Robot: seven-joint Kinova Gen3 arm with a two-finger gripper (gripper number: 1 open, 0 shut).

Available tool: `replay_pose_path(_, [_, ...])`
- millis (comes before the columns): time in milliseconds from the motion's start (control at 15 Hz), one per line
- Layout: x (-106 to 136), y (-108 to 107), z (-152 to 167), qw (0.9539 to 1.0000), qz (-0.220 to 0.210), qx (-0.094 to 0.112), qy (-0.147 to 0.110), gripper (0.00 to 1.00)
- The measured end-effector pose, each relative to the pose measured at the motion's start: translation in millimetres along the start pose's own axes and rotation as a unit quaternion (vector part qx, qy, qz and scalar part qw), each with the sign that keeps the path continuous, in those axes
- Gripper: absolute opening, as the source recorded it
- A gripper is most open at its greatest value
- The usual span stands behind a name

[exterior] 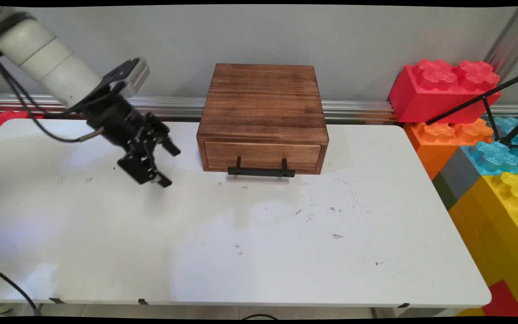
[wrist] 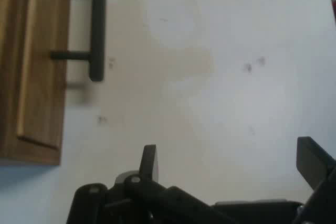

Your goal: Open the drawer

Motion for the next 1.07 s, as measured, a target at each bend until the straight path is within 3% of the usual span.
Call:
replay_pose_path(533, [71.9,-6.7,4.4,0.9993,-0.005,0.032,0.016,1.00])
replay_pose_path(1067, [98.1,-15.5,55.4,0.9982,0.012,0.053,0.027,1.00])
